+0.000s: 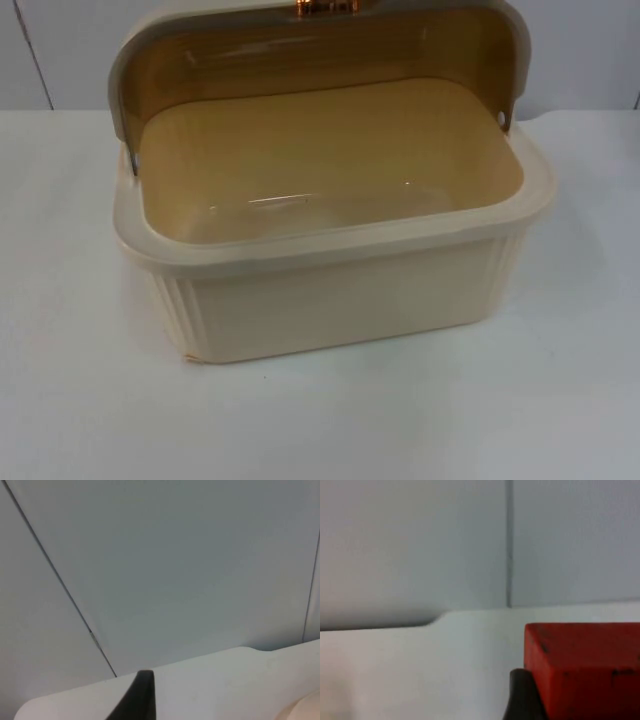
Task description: Open the box lid with the left hand, place the block into the box with the right hand, then close the box lid with the left hand.
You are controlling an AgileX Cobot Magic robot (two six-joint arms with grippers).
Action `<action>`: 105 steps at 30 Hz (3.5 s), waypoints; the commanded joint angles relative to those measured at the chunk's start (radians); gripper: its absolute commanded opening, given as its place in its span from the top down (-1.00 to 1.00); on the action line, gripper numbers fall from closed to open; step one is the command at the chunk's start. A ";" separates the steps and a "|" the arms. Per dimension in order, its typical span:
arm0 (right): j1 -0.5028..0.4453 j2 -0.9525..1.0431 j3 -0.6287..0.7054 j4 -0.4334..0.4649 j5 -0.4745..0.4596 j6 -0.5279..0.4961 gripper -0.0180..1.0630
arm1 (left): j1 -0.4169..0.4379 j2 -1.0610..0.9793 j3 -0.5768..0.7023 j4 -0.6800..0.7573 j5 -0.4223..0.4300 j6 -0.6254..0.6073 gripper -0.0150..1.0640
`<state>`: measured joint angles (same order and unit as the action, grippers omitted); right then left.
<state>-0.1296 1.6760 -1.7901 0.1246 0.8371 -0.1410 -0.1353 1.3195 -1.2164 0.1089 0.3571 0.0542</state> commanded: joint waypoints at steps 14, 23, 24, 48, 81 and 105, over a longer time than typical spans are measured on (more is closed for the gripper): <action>0.484 -0.029 -0.075 0.009 0.006 -0.048 0.96 | -0.003 -0.006 0.006 0.003 -0.004 -0.008 -0.97; 0.643 -0.029 -0.073 0.009 0.006 -0.048 0.96 | -0.003 -0.005 0.006 0.011 -0.004 -0.008 -0.97; 0.661 -0.029 -0.073 0.009 0.005 -0.043 0.96 | -0.003 -0.005 0.006 0.011 -0.004 -0.008 -0.97; 0.704 -0.254 0.323 -0.016 -0.369 0.025 0.96 | -0.003 -0.017 0.006 0.003 -0.004 -0.008 -0.97; 0.770 -0.019 0.909 0.013 -1.174 -0.095 0.96 | -0.003 -0.022 0.006 0.010 0.001 -0.009 -0.97; 0.768 0.204 0.762 0.042 -1.157 -0.091 0.54 | -0.003 -0.022 0.006 -0.004 0.004 -0.009 -0.97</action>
<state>0.6367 1.8809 -1.0229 0.1655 -0.3019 -0.2317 -0.1353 1.3054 -1.2164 0.1168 0.3592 0.0534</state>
